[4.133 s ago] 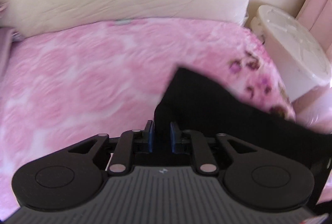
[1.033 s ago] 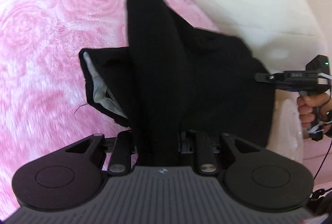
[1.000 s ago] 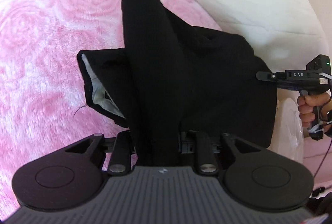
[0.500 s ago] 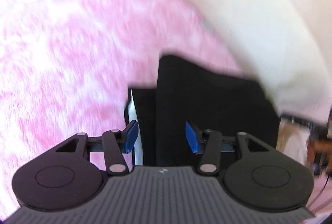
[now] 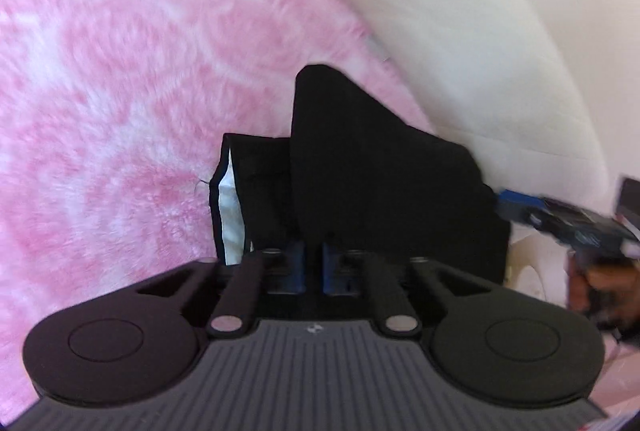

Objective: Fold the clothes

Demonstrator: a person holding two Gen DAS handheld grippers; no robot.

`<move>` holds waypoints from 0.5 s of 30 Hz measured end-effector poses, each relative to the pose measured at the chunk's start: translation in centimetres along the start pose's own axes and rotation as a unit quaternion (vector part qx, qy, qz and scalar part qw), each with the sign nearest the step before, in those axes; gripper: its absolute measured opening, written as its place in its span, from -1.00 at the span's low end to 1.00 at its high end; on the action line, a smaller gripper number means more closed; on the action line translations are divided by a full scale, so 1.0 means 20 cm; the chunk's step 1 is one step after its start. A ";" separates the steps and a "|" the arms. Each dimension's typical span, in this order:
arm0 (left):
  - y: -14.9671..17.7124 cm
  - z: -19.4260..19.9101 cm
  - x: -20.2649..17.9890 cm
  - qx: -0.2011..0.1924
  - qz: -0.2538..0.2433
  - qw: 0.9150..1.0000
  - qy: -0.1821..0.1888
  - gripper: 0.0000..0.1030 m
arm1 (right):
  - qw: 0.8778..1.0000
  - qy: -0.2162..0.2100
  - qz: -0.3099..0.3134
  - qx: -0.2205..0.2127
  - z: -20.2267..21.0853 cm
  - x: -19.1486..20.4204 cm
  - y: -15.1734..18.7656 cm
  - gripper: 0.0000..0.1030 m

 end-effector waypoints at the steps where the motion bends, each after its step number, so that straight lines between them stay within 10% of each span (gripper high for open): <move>1: 0.02 0.00 0.02 0.003 0.006 1.000 -0.005 -0.91 | 1.000 -0.001 0.007 0.003 -0.02 0.00 -0.01 0.24; 7: 0.06 -0.06 0.15 0.011 0.048 0.999 -0.022 -0.81 | 0.999 -0.007 0.040 0.030 -0.15 -0.01 -0.02 0.24; 15: -0.05 0.27 -0.03 -0.029 -0.041 0.996 -0.069 -0.63 | 0.999 0.010 0.049 0.009 -0.11 -0.07 -0.04 0.24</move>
Point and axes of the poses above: each gripper's, at about its wrist camera, not at the fingertips, and z roughly against the way its jaws point, x to its left, y to its underside, the point moved 6 cm from there along -z, roughly the way its jaws point, and after that the axes turned 7 degrees about z, right-handed, at the moved point
